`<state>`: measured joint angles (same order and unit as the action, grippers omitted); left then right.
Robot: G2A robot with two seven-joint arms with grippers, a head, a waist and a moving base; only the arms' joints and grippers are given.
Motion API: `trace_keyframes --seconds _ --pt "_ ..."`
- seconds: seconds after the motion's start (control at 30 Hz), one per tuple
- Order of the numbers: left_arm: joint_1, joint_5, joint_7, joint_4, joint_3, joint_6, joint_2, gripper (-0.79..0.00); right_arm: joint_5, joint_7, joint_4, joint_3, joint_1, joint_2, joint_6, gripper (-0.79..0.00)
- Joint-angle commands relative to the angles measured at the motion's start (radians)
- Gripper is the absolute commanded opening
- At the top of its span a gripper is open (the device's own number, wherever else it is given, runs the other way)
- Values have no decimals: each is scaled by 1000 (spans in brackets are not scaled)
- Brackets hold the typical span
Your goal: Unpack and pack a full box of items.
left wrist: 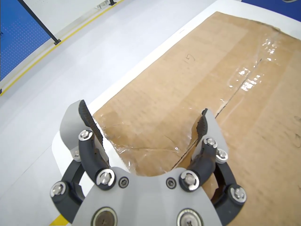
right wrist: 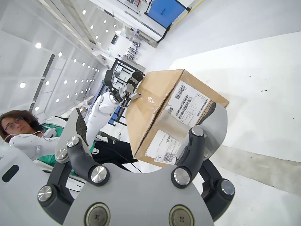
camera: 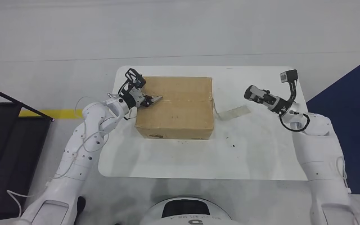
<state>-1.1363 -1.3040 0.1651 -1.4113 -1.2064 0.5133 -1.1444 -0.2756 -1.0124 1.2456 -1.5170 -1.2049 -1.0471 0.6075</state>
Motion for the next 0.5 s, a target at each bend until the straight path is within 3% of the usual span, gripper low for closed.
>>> trace_keyframes --seconds 0.0,0.27,0.47 --pt "0 0 0 0 0 0 0 0 353 89 51 42 12 2 -20 0" --pt "0 0 0 0 0 0 0 0 860 288 194 81 -111 12 23 0" --pt "0 0 0 0 0 0 0 0 1062 415 251 129 -170 9 -27 0"
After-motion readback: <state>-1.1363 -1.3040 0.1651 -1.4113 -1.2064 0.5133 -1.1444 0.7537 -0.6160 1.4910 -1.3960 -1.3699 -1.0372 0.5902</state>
